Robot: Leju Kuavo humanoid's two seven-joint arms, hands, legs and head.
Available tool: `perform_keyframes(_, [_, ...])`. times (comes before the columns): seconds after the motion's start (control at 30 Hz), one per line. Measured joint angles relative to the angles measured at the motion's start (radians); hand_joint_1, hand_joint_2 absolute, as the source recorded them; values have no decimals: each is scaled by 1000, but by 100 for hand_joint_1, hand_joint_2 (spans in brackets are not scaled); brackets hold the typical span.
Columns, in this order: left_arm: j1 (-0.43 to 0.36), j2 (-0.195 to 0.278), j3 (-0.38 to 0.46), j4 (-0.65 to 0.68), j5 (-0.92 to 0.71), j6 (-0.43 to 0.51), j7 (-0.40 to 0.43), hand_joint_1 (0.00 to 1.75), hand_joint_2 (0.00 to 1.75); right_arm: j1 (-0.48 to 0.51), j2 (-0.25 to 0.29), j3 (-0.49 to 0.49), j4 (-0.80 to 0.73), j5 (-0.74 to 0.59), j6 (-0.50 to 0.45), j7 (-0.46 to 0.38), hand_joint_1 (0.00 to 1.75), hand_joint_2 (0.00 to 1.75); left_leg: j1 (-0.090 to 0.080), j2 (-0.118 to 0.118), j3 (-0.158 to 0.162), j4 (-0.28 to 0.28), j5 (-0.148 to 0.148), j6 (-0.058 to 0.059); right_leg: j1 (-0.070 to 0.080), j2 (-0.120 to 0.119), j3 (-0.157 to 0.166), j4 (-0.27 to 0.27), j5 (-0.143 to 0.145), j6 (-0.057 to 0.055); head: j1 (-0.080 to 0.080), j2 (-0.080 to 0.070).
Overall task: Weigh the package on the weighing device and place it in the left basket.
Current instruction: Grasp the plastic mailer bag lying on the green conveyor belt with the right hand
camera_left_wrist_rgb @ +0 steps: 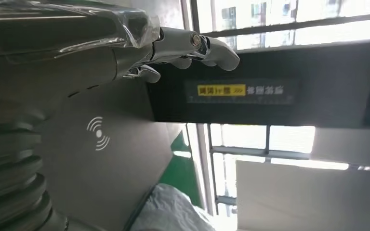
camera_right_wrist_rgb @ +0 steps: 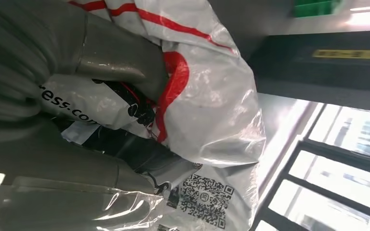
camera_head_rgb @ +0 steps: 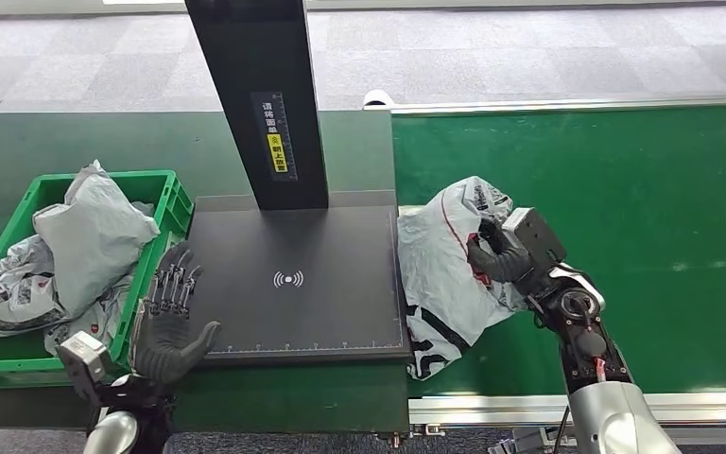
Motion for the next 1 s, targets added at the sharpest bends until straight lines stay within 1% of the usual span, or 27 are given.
perform_keyframes(0.1, [1, -9, 13, -15, 27, 17, -8, 0, 175, 22, 6, 0, -68, -77, -18, 26, 175, 175, 0, 0, 0, 0, 0, 0, 0, 0, 0, 0, 0, 0, 0, 0])
perform_keyframes(0.23, [5, -25, 30, -40, 57, 37, -19, 0, 175, 49, 17, -13, -137, -153, -96, 43, 175, 175, 0, 0, 0, 0, 0, 0, 0, 0, 0, 0, 0, 0, 0, 0])
perform_keyframes(0.33, [10, -37, 46, -64, 74, 47, -26, 0, 175, 79, 29, -36, -197, -225, -133, 42, 175, 175, 0, 0, 0, 0, 0, 0, 0, 0, 0, 0, 0, 0, 0, 0])
perform_keyframes(0.43, [12, -47, 55, -79, 81, 50, -28, 0, 175, 101, 37, -52, -251, -264, -159, 30, 175, 175, 0, 0, 0, 0, 0, 0, 0, 0, 0, 0, 0, 0, 0, 0])
perform_keyframes(0.6, [1, -63, 70, -90, 105, 52, -33, 0, 175, 152, 67, -76, -417, -318, -254, 8, 175, 175, 0, -1, 0, 0, 0, 0, 0, 0, 0, 0, 0, 0, 0, 0])
perform_keyframes(0.77, [-14, -69, 77, -90, 116, 56, -35, 0, 175, 186, 86, -82, -548, -297, -319, -4, 175, 175, 0, 0, 0, 0, 0, 0, 0, 0, 0, 0, 0, 0, 0, 0])
perform_keyframes(0.83, [-17, -71, 79, -91, 119, 59, -38, 0, 175, 199, 94, -81, -589, -247, -367, -17, 175, 175, 0, 0, 0, 0, 0, 0, 0, 0, 0, 0, 0, 0, 0, 0])
perform_keyframes(0.93, [-21, -73, 83, -92, 122, 66, -42, 0, 175, 211, 107, -74, -633, -134, -456, -23, 175, 175, 0, 0, 0, 0, 0, 0, 0, 0, 0, 0, 0, 0, 0, 0])
perform_keyframes(1.0, [-22, -74, 85, -94, 123, 69, -43, 0, 175, 215, 113, -66, -646, -86, -491, -19, 175, 175, 0, 0, 0, 0, 0, 0, 0, 0, 0, 0, 0, 0, 0, 0])
